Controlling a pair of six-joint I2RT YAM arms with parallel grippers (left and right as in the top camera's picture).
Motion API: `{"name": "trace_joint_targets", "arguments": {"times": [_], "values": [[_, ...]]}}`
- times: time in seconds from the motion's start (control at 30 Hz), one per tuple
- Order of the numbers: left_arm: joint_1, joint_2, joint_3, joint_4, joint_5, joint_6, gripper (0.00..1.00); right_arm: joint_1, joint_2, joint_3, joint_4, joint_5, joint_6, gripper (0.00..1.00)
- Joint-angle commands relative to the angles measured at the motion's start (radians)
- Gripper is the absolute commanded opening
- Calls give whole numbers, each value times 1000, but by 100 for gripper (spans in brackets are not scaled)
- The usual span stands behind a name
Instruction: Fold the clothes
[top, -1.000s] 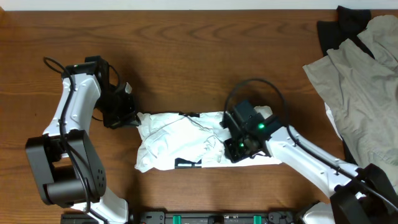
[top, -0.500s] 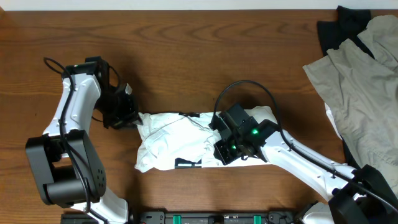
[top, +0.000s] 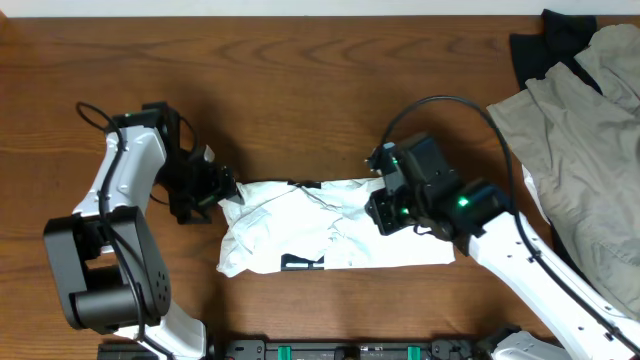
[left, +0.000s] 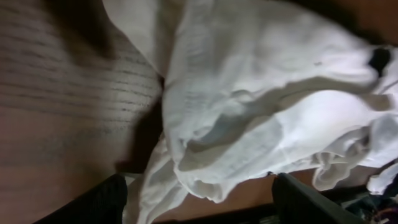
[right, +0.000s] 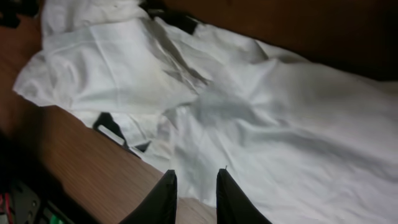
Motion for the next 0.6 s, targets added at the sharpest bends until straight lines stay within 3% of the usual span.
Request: {"name": "trace_joint_targets", "arguments": {"times": [0.0, 0.23, 0.37, 0.57], "values": [[2, -14, -69, 39, 6, -5, 77, -23, 7, 3, -20, 16, -10, 20], [1, -14, -211, 196, 11, -5, 77, -23, 7, 3, -25, 23, -10, 20], [-5, -14, -269, 285, 118, -9, 76, -23, 7, 3, -24, 23, -10, 19], [-68, -13, -314, 339, 201, -8, 56, -23, 7, 3, -24, 23, -10, 19]]}}
